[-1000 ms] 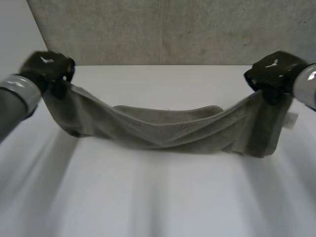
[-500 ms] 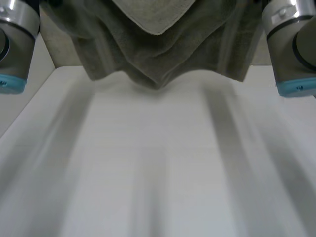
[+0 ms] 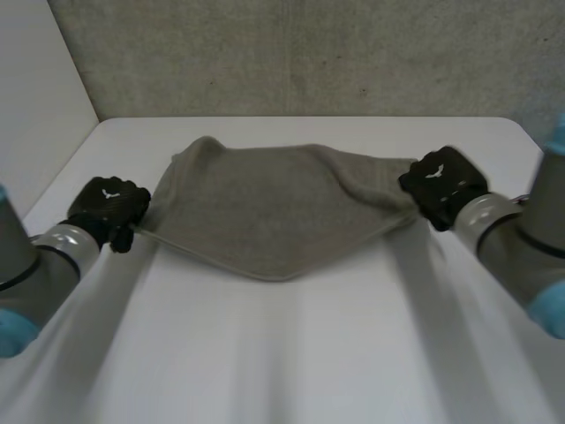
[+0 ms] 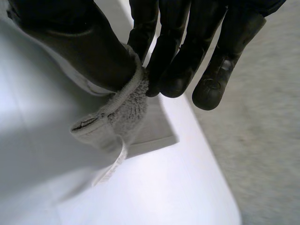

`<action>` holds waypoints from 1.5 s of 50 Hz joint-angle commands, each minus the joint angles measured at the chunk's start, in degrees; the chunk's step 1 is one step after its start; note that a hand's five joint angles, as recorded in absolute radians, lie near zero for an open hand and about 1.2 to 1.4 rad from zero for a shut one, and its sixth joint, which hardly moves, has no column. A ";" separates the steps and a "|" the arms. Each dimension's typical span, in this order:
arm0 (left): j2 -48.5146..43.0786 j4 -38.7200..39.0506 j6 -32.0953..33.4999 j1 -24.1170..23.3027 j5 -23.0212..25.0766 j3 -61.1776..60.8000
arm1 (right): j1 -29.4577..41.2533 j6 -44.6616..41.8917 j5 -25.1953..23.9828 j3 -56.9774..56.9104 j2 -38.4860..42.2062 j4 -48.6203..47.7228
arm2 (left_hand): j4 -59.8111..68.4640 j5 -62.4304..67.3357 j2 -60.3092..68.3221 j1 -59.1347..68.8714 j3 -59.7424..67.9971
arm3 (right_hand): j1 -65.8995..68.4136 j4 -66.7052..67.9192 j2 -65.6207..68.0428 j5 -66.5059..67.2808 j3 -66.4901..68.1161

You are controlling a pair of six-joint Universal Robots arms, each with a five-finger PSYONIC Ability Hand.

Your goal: Fold the towel.

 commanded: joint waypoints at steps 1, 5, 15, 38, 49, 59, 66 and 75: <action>18.98 -2.52 -2.45 4.95 4.21 -5.15 | -4.27 0.38 -2.15 3.65 -17.24 6.89 | -7.32 -15.09 -7.14 -2.85 -8.76 | 3.69 2.64 3.96 2.79 3.02; 24.27 -4.10 -6.04 6.44 5.61 -5.33 | -6.90 0.03 -4.52 2.52 -20.41 14.18 | -7.32 -15.09 -7.14 -2.85 -8.76 | 3.69 2.64 3.96 2.79 3.02; 20.28 -3.85 -10.02 5.57 8.96 -5.68 | -11.13 -0.15 -10.51 -1.09 -17.11 20.98 | -7.32 -15.09 -7.14 -2.85 -8.76 | 3.69 2.64 3.96 2.79 3.02; -19.92 -4.02 1.85 -3.13 -3.61 23.94 | -5.77 -1.38 -0.93 -18.67 16.66 5.95 | -7.32 -15.09 -7.14 -2.85 -8.76 | 3.69 2.64 3.96 2.79 3.02; -29.23 -2.79 2.11 -4.36 -8.09 36.16 | -3.40 -1.20 0.92 -23.24 24.12 -5.29 | -7.32 -15.09 -7.14 -2.85 -8.76 | 3.69 2.64 3.96 2.79 3.02; -31.43 -1.74 2.02 -4.80 -9.32 38.53 | -2.43 -1.47 1.53 -26.06 28.70 -6.44 | -7.32 -15.09 -7.14 -2.85 -8.76 | 3.69 2.64 3.96 2.79 3.02; -30.64 -1.74 2.37 -6.47 -9.50 36.69 | -2.43 -1.29 5.48 -26.23 29.41 -6.27 | -62.33 -70.10 -62.15 -57.86 -63.77 | -50.40 -51.45 -50.13 -51.30 -51.07; -25.82 -1.83 1.76 -6.65 -11.25 33.80 | -2.34 1.69 6.37 -20.97 24.77 -6.27 | -76.10 -83.87 -75.92 -71.63 -77.54 | -66.31 -67.36 -66.04 -67.21 -66.98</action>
